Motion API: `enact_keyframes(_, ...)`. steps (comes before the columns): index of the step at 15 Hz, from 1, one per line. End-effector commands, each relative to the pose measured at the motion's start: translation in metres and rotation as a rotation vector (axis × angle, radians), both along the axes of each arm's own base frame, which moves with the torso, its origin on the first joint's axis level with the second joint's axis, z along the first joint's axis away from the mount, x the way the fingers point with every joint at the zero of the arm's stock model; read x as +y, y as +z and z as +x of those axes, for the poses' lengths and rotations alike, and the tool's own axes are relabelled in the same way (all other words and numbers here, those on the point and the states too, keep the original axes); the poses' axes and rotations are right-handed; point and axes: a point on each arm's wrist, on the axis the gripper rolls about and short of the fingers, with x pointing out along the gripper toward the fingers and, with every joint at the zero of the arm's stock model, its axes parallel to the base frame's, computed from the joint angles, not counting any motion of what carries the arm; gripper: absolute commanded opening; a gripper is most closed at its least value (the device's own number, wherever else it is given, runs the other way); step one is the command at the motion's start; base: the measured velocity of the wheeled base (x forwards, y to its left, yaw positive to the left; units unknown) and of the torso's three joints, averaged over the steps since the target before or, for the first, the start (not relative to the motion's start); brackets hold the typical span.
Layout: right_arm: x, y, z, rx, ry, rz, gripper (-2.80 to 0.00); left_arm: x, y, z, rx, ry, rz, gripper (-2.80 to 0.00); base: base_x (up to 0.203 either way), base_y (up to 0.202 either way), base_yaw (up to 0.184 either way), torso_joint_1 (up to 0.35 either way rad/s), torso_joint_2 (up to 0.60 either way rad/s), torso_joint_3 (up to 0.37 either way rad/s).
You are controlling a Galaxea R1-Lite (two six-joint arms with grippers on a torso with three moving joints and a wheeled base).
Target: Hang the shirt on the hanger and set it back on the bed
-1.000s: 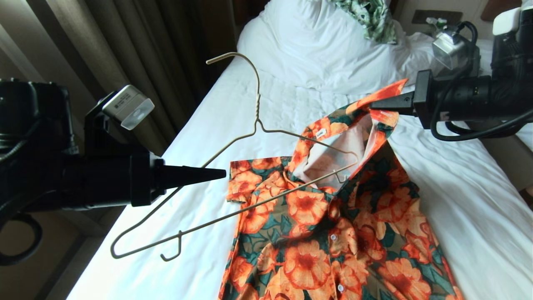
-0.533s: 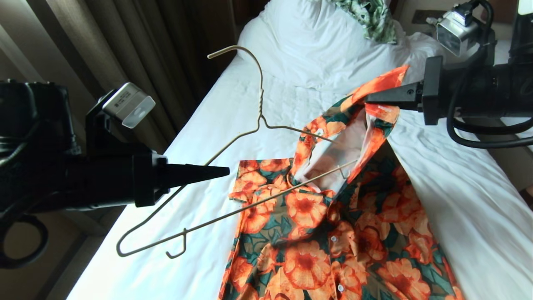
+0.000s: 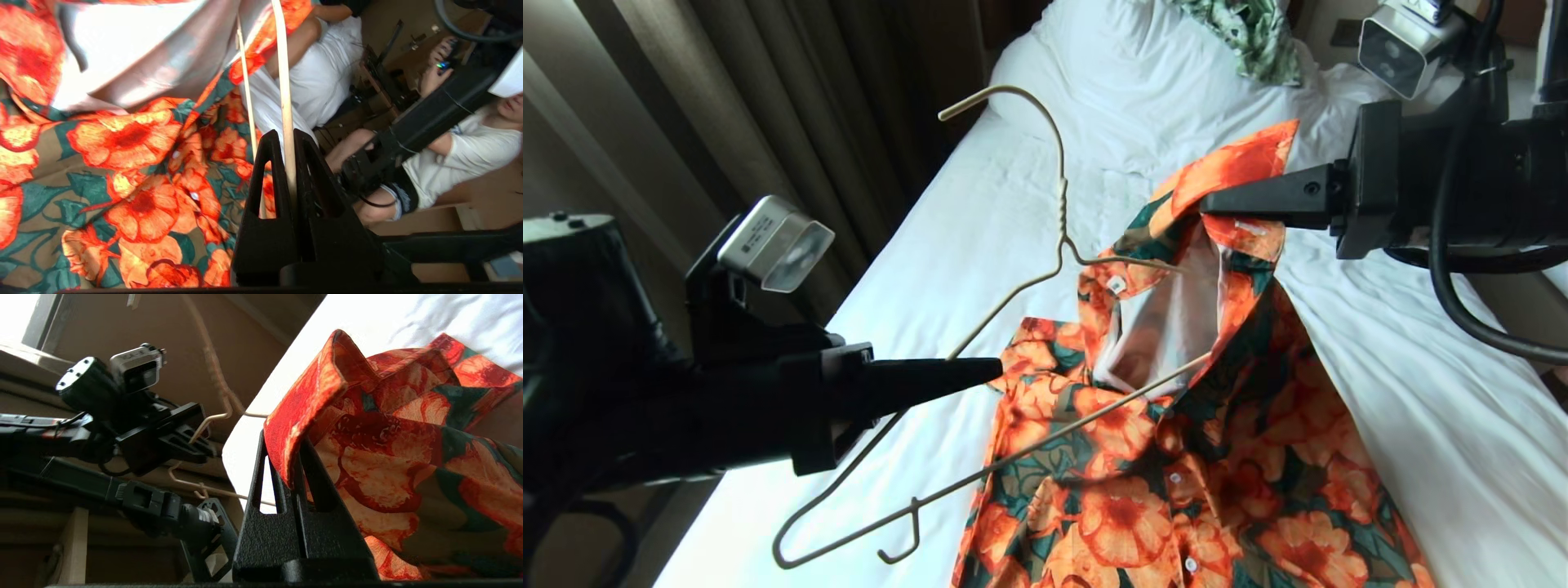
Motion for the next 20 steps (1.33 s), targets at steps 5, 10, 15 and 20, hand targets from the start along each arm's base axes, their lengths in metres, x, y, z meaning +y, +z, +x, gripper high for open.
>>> enact_keyframes(5, 0.003, 0.004, -0.044, -0.028, 0.093, 0.007, -2.80, -0.005, -0.027, 0.007, 0.000, 0.149, 0.020, -2.80, 0.000, 0.000, 0.000, 0.000, 0.00, 0.000)
enact_keyframes(10, 0.013, -0.001, -0.064, -0.025, 0.059, -0.053, -2.80, 0.009, -0.026, -0.016, -0.032, 0.186, 0.000, -2.80, 0.000, 0.000, 0.000, 0.000, 0.00, 0.000)
enact_keyframes(15, 0.019, 0.001, -0.088, -0.046, 0.096, -0.068, -2.80, -0.005, -0.031, -0.011, -0.032, 0.218, 0.010, -2.80, 0.000, 0.000, 0.000, 0.000, 0.00, 0.000)
enact_keyframes(20, 0.023, -0.009, -0.095, -0.068, 0.128, -0.128, -2.80, -0.025, -0.035, -0.009, -0.030, 0.162, 0.003, -2.80, 0.000, 0.000, 0.000, 0.000, 0.00, 0.000)
